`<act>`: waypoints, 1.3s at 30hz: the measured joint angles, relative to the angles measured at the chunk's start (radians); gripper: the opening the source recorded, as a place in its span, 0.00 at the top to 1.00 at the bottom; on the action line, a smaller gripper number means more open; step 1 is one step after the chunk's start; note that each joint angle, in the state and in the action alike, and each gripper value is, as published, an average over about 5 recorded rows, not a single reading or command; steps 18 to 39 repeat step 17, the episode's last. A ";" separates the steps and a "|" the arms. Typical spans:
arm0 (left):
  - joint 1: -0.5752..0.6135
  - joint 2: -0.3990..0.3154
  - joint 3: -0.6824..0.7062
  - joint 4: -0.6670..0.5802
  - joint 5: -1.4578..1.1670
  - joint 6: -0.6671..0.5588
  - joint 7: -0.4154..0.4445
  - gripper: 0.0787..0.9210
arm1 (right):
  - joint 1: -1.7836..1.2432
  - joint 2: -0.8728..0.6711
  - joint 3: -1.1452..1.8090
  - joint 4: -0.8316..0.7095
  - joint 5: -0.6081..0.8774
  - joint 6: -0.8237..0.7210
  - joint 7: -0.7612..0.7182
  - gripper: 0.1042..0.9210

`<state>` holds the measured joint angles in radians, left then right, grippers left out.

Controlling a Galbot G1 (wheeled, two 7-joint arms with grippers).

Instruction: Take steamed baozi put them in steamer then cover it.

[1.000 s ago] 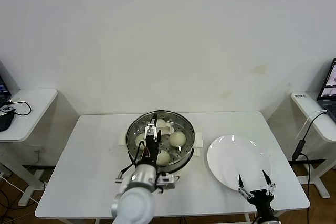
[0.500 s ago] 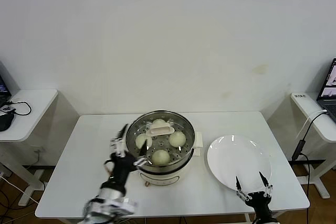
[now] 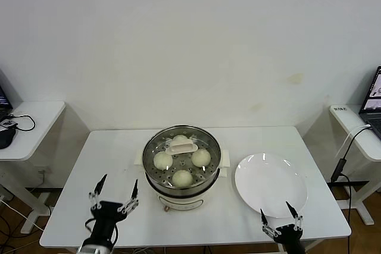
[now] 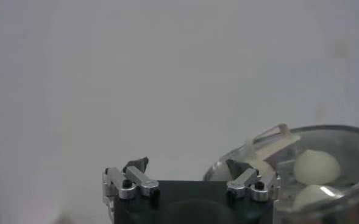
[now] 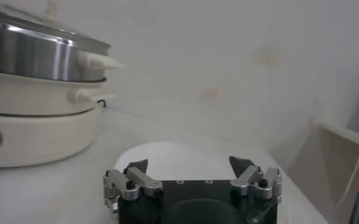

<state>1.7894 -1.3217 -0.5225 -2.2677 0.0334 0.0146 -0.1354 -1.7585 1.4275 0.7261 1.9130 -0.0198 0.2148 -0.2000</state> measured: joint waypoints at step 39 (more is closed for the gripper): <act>0.123 -0.072 -0.069 0.101 -0.102 -0.153 -0.014 0.12 | -0.057 -0.038 -0.071 0.123 0.065 -0.126 -0.008 0.12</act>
